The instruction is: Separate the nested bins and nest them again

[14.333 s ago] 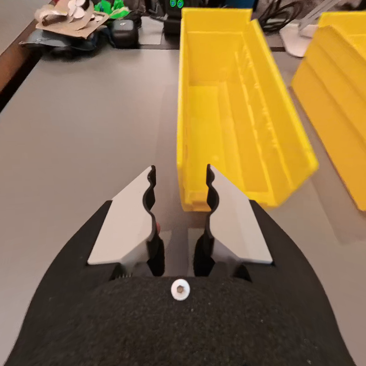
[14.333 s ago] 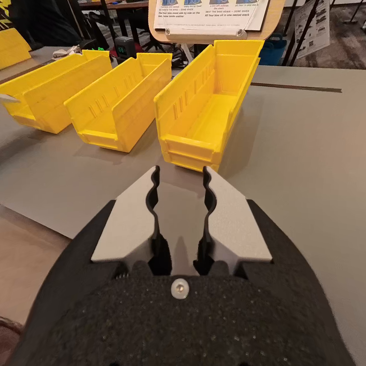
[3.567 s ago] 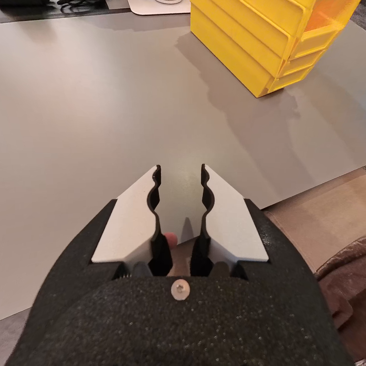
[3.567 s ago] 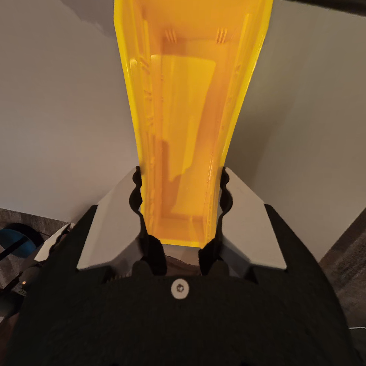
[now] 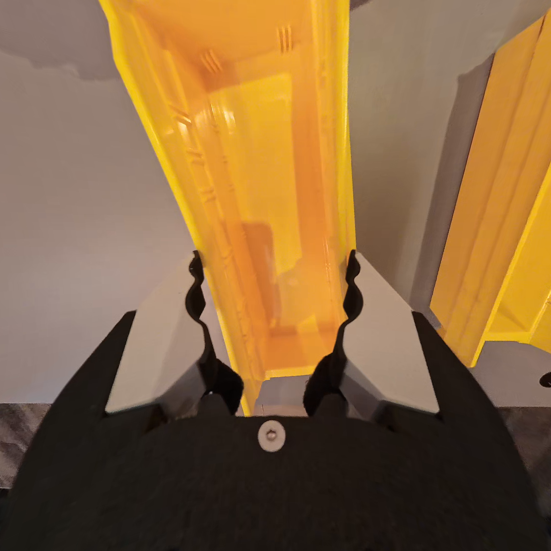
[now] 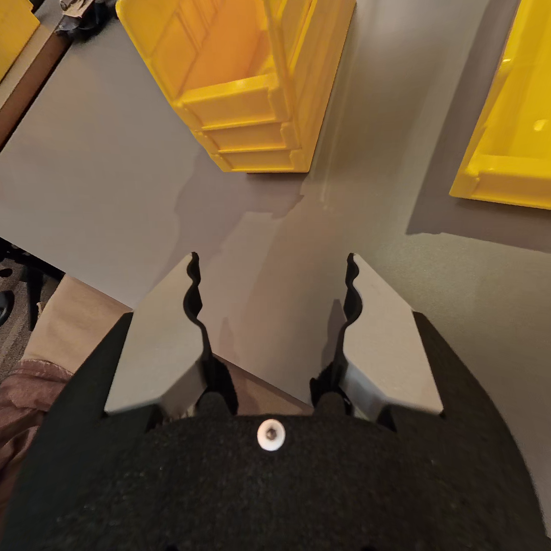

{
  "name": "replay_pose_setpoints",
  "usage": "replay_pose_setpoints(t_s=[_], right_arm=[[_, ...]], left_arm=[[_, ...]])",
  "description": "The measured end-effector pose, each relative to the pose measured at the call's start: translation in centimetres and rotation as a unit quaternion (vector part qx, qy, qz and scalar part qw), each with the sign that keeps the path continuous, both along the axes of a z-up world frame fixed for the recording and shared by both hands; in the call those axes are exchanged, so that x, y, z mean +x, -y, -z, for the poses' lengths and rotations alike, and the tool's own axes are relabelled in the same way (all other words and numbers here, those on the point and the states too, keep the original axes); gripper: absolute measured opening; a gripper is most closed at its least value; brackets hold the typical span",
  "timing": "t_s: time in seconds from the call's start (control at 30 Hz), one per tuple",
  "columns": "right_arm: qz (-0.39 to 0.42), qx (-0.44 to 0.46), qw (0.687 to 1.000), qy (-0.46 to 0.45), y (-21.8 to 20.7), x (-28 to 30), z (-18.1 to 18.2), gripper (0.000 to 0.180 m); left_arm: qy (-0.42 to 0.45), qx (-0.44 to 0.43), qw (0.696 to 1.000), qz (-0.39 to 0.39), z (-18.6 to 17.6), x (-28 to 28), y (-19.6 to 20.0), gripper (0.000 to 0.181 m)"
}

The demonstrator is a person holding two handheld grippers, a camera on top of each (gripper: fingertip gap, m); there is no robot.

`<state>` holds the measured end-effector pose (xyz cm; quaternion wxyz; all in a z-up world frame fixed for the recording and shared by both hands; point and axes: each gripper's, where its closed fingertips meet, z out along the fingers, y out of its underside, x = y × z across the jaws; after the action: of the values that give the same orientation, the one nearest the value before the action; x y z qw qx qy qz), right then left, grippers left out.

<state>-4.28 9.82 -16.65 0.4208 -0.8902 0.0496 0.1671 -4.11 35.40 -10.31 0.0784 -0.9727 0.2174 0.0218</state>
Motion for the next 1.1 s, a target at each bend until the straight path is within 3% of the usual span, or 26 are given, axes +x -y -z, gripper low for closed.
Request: replay_pose_setpoints(t_s=[0.27,0.67,0.97,1.1], right_arm=[[-0.007,-0.005,1.000,0.002,-0.1,-0.4,0.2,0.096],[-0.004,-0.005,1.000,-0.002,0.0,0.0,0.1,0.095],[-0.007,-0.004,1.000,-0.007,0.0,-0.2,0.0,0.095],[-0.007,0.004,1.000,-0.010,-0.2,-0.2,-0.3,0.095]], left_arm=[[-0.003,-0.005,0.999,0.035,-0.2,2.1,0.7,0.080],[0.013,-0.020,0.999,0.043,-1.4,4.0,2.1,0.080],[0.004,-0.009,0.998,0.062,-5.8,3.9,2.5,0.083],[0.041,0.000,0.998,0.056,-10.5,2.8,1.7,0.084]])
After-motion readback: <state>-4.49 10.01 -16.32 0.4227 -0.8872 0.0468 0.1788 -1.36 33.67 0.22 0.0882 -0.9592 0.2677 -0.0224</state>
